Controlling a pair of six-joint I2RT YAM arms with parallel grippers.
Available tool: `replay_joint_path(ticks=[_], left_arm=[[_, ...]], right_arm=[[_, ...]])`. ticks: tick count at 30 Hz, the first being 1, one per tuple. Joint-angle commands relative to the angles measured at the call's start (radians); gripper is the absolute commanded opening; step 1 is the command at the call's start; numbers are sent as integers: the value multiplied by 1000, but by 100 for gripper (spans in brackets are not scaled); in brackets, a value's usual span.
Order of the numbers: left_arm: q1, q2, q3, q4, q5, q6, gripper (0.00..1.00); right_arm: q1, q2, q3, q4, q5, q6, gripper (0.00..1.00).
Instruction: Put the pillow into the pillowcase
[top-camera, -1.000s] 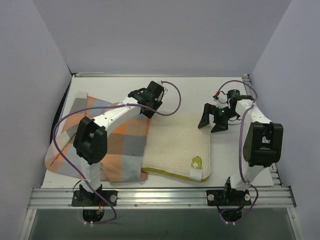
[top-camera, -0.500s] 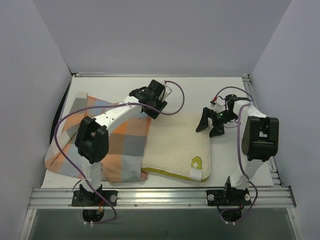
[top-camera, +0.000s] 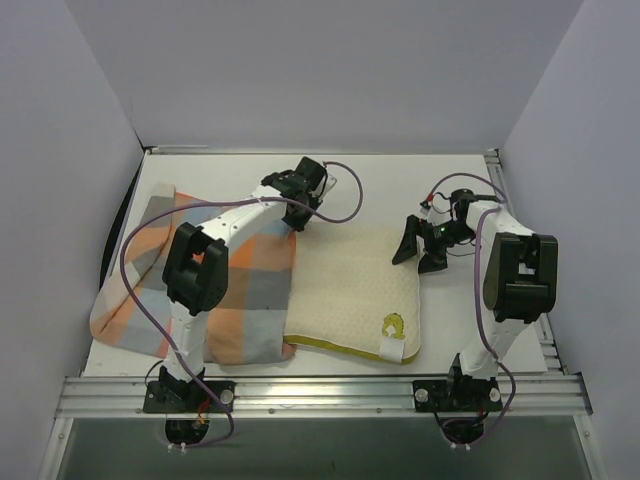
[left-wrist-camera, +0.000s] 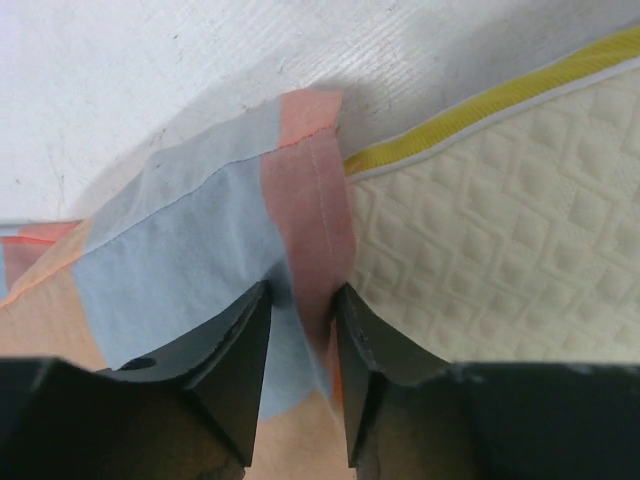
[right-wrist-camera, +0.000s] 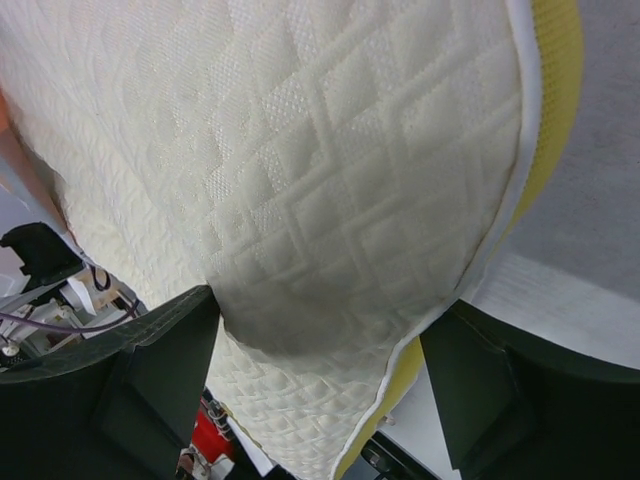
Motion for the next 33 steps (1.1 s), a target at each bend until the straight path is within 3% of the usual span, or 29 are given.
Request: replay_joint_path(ticks=[1,2,5,7,11,15,18,22,27,31,32,33], left_arm=[[31,-20,77,-1,24,12,36],[31,-27,88,-1,61,25,22],[3,-38,119,-4,197,57,0],[-18,-23,151,-13,295,59,0],[-86,5,203,-17,485,20,0],[-158,25,304,14,661,-134,0],[-172,8,357,60,652,-213,0],[-95,-35,251,91,575,-225,0],[-22,-54,96,86,432,-153,0],[26,-74,61,8,380,-55,0],[34,-74,67,-15,388,-35,2],[49,-75,76,-36,401,-14,14]], right_arm=[[0,-7,-3,-50,-44,-23,79],[0,-4,-1,-47,-56,-27,78],[8,12,10,-29,-111,-9,63],[17,12,13,3,-157,23,49],[46,-17,4,71,-237,82,31],[47,-104,-7,122,-365,126,13],[17,-195,-26,123,-427,99,9],[-67,-206,-75,87,-458,-1,0],[-75,-154,-49,-210,-444,-405,0],[-84,-149,-56,-400,-308,-708,0],[-84,-152,-64,-415,-272,-746,3],[-84,-155,-70,-436,-236,-769,23]])
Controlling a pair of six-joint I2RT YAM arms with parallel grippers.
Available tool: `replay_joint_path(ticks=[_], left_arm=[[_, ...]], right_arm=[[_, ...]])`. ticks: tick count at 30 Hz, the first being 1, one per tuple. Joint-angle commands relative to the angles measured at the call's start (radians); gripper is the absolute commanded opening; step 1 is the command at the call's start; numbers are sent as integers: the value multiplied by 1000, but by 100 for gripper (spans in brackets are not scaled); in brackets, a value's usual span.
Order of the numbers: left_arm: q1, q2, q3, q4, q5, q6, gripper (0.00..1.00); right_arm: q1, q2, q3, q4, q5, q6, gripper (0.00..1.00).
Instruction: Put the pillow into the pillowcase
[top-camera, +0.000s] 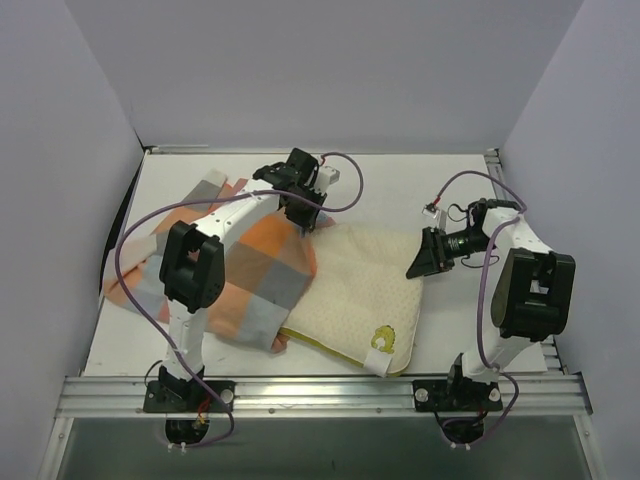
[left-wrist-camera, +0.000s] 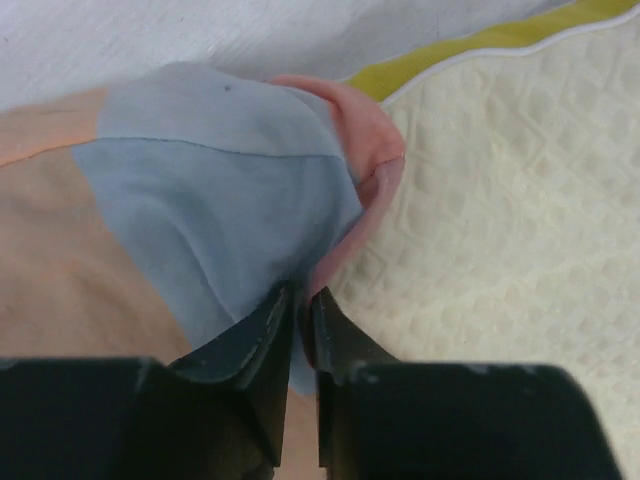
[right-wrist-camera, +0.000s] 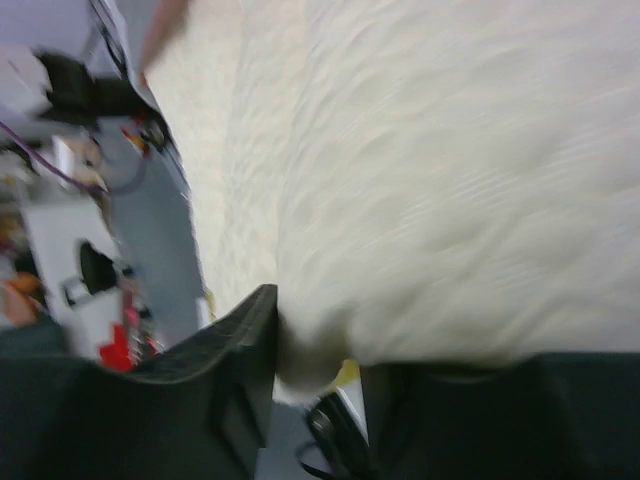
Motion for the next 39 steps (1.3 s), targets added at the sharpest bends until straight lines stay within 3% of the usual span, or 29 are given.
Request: replay_joint_path(ticks=[1,2,3,5,7,11,14,20,23,25,26,28,29,30,31,32,34,36,39], left_arm=[[19,-84,52,-71,6,111,24],[27,-89,68,-70,28,117,35],[36,-89,86,-70,26,122,53],[37,-66,178,-73,32,130,62],[36,-26,236,-76,54,147,67],[17,72,377,-85,56,122,69],[-7,150,448,-90,42,111,70],[-24,255,502,-98,37,65,72],[-24,285,494,-101,16,44,72],[-26,302,482,-102,2,36,69],[-26,307,477,-101,-18,33,67],[-26,322,470,-104,-41,30,55],[-26,325,468,-104,-65,27,46],[-22,334,467,-104,-66,25,29],[-24,335,470,-104,-54,25,17],[-22,338,473,-102,-22,25,10],[-27,342,491,-101,66,16,0],[-26,332,520,-70,228,-40,0],[-61,298,546,35,345,-132,0]], right_arm=[[-3,-20,-6,-223,125,-279,40],[-12,-20,-1,-228,144,-279,55],[-35,-25,8,-224,155,-276,91],[-68,-23,74,-219,132,-244,100],[-86,-3,138,-188,101,-192,100],[-33,27,230,40,104,120,100],[52,95,257,187,158,227,100],[132,247,235,299,172,302,100],[168,291,228,303,130,321,93],[175,294,217,307,92,328,81],[175,291,214,313,78,331,69],[173,279,200,318,60,334,55],[175,259,195,326,44,333,40],[175,249,186,329,37,331,30],[175,236,180,332,26,330,21],[176,213,168,341,11,334,2],[178,192,155,355,-9,350,0],[187,157,140,385,-31,383,0],[190,114,117,459,-63,468,0]])
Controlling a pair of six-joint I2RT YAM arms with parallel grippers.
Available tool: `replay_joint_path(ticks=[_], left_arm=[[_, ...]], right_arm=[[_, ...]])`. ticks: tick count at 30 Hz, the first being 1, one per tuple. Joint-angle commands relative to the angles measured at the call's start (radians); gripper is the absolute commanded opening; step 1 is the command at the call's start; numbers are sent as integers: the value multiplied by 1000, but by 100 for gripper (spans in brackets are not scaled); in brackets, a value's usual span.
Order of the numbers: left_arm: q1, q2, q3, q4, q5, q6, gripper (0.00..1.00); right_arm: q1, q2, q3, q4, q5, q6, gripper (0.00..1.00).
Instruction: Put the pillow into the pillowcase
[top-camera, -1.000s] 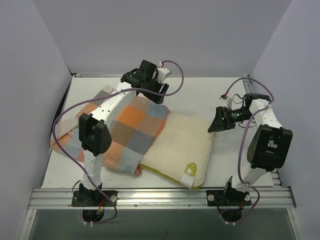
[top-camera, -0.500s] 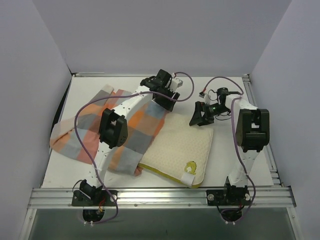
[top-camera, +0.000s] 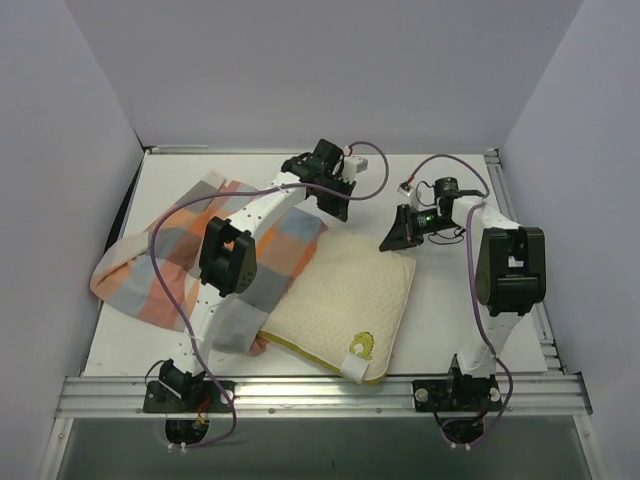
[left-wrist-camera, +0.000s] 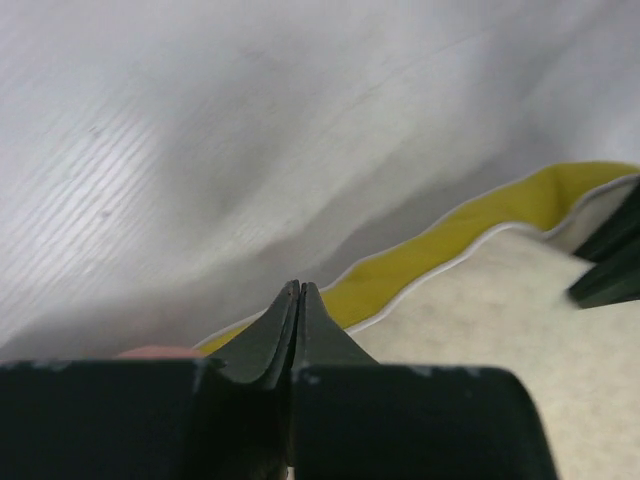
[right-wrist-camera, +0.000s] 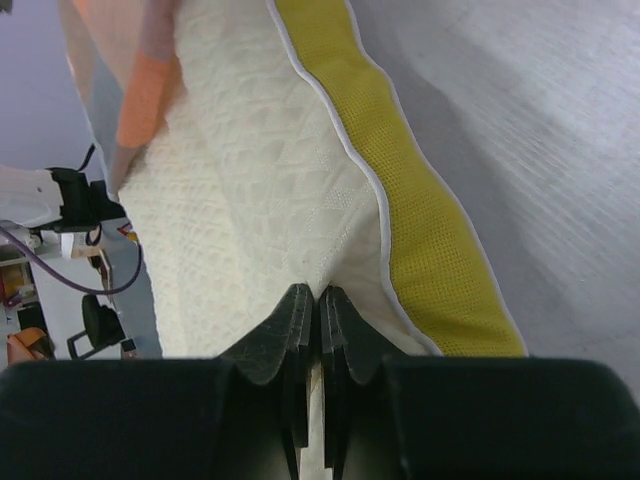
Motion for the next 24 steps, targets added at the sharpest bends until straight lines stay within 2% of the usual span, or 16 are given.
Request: replay_joint_path(ticks=[1,4,6,7,8,9,10,11,12,14,15,16,18,20,21,24], left_arm=[[-41,-46,83,152,242,-129,0],[-74,-38,136,189,247,-191,0],[-56,-75,102,174,208,-172,0],[-41,-99,74,166,153,-162,5],[9,-129,39,163,134,-149,15],[37,-197,-53,160,111,-129,37],[63,-239,-98,162,91,-117,46],[99,-280,-150,160,74,-102,56],[154,-370,-234,156,68,-59,70],[215,-470,-329,157,118,-8,78],[279,-573,-374,149,168,68,94],[309,-628,-474,146,228,104,97],[385,-781,-564,124,316,191,97],[426,-875,-677,90,330,254,97],[438,-964,-716,64,330,303,97],[542,-1130,-871,76,351,300,97]], right_arm=[[19,-103,-16,72,-104,106,0],[7,-127,-9,129,-64,153,0],[-19,-121,14,131,-20,159,0],[-30,-115,23,128,23,160,0],[-92,-100,33,125,53,160,0],[-120,-94,40,123,82,156,0],[-137,-89,72,115,114,135,2],[-154,-91,94,41,193,90,33],[-156,-100,117,1,232,55,50],[-142,-187,109,-44,298,-10,77],[-101,-224,99,-58,320,-30,84],[-58,-264,88,-73,343,-56,85],[108,-388,31,-110,442,-126,89],[226,-489,-48,-112,508,-148,91],[366,-517,-79,-110,560,-154,92],[557,-565,-182,-67,692,-130,94]])
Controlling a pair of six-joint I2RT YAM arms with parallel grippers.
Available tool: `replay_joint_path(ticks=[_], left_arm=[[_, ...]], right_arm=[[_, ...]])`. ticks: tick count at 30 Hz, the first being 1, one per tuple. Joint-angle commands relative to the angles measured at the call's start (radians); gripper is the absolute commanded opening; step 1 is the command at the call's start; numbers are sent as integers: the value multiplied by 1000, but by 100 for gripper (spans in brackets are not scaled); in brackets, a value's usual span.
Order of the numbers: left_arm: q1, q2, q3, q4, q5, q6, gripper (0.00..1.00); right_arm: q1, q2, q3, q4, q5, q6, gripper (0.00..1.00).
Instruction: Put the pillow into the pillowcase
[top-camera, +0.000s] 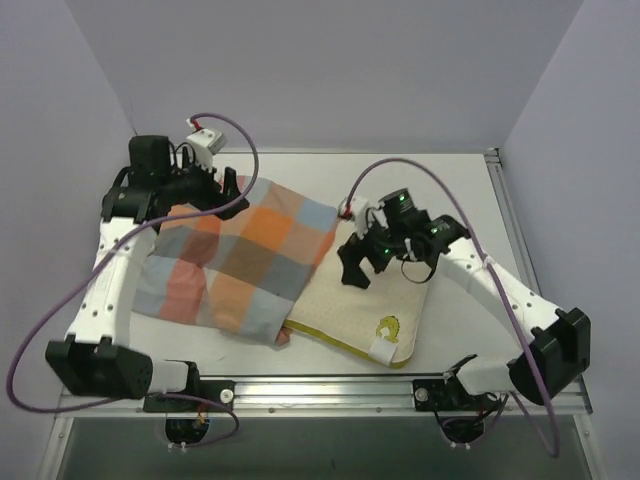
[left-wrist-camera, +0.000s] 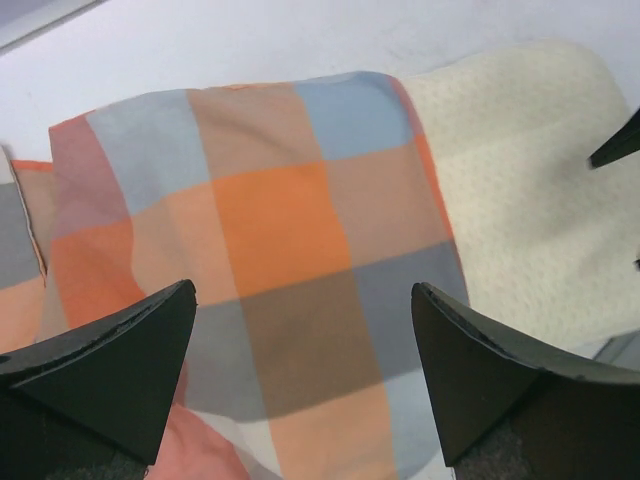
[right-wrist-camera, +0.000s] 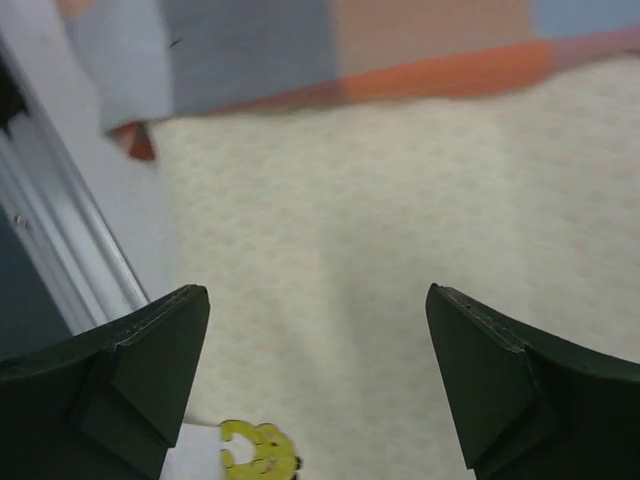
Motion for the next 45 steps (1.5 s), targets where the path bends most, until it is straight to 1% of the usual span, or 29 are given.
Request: replay_joint_path(ticks=[1,3,4,5,7,8,12,13,15,16,17,18,19,20,21,22,23,25,27,28,29,30,31,32,35,36,39,41,45], left_arm=[[91,-163,-135,-30,132,81,97],[172,-244,-208,6,152,16,97],[209,-267,-229,20,170,-8,97],[270,-285,-245,33,179,-26,97],[309,-325,-281,33,198,-58,97],[332,-336,-290,30,206,-69,97],[334,-385,-312,-6,253,9,97],[334,-391,-302,-19,270,39,97],[325,-399,-278,-126,324,211,97],[315,-398,-252,-180,321,281,97],[306,-396,-240,-293,312,423,96],[291,-390,-233,-358,307,508,95],[274,-387,-232,-425,304,599,93],[251,-396,-236,-535,293,750,93],[222,-407,-247,-568,254,799,92],[138,-421,-262,-593,226,843,92],[105,-457,-290,-633,200,933,92],[-78,-497,-331,-633,109,980,92],[-200,-542,-397,-609,49,1012,93],[-258,-548,-416,-593,-15,1014,94],[-395,-556,-437,-513,-65,962,95],[-463,-557,-472,-469,-107,940,95],[-547,-551,-495,-376,-220,910,96],[-709,-537,-517,-321,-294,888,97],[-959,-469,-604,-164,-571,914,97],[-1082,-447,-623,-138,-621,931,97],[-1208,-320,-669,-72,-771,969,97],[-1206,-230,-684,-1,-816,980,98],[-1182,-119,-741,175,-998,1029,97]], right_arm=[[231,-27,-112,-42,217,-24,94],[335,-7,-155,-10,302,-1,95],[442,25,-161,27,389,8,95],[485,48,-160,42,439,19,98],[563,116,-133,56,551,56,100],[621,189,-119,58,556,62,100],[660,352,-44,56,623,88,99],[653,398,-21,52,613,90,82],[592,409,1,46,526,111,50],[559,380,25,36,480,136,21],[530,359,38,33,376,142,9],[469,334,55,30,339,146,0],[443,282,70,24,299,151,0],[411,260,105,23,259,156,0],[357,237,124,18,163,163,0],[329,211,140,6,121,172,0],[309,204,177,-3,85,176,0],[274,193,202,-22,9,171,0],[265,193,213,-26,-34,162,0],[262,200,216,-30,-47,163,0],[257,205,217,-31,-64,163,0],[254,216,220,-31,-77,172,0],[245,220,223,-33,-97,180,0],[239,225,230,-31,-111,185,0],[211,230,246,-31,-163,212,0],[202,226,250,-33,-173,215,0],[176,220,262,-37,-211,229,0],[171,216,260,-37,-223,228,0],[166,202,247,-45,-252,225,0]])
